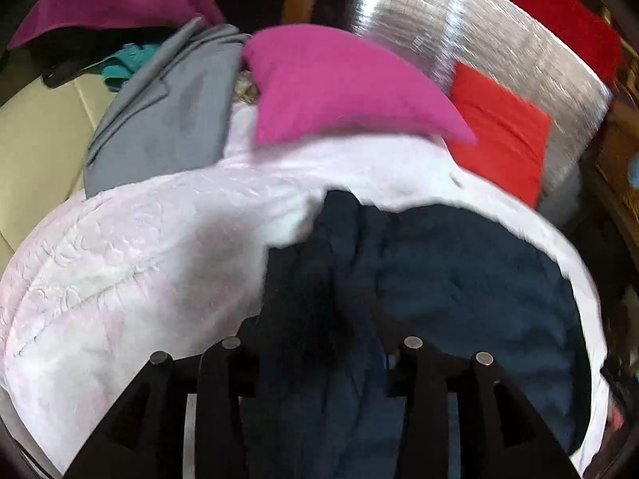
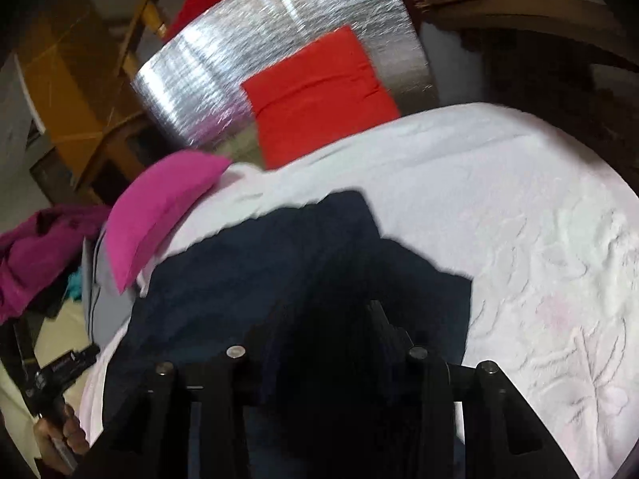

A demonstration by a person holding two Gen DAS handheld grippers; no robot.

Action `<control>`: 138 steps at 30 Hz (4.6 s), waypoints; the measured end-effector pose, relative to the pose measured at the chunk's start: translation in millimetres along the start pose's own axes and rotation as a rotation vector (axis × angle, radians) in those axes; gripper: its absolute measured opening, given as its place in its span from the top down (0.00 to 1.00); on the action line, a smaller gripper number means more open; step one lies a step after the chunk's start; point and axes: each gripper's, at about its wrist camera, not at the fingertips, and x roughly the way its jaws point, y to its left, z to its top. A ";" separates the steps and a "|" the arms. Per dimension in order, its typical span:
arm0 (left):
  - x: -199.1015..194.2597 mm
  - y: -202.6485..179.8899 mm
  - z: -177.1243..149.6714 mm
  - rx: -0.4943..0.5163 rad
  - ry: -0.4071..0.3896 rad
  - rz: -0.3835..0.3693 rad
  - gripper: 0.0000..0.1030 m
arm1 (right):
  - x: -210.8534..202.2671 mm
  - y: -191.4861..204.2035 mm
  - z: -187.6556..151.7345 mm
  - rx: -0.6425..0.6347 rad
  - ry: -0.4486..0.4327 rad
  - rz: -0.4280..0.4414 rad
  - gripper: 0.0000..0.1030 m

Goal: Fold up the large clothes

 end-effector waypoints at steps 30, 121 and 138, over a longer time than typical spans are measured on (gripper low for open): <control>-2.6 -31.4 -99.2 0.177 0.206 -0.068 0.50 | 10.1 37.9 -78.9 -0.038 0.305 0.103 0.60; -12.7 74.8 -96.7 -0.452 0.161 -0.377 0.78 | -57.6 -49.3 -113.1 0.473 -0.083 0.083 0.66; -58.5 84.9 -86.1 -0.339 0.047 -0.139 0.52 | -110.9 -90.1 -123.4 0.667 -0.078 -0.041 0.41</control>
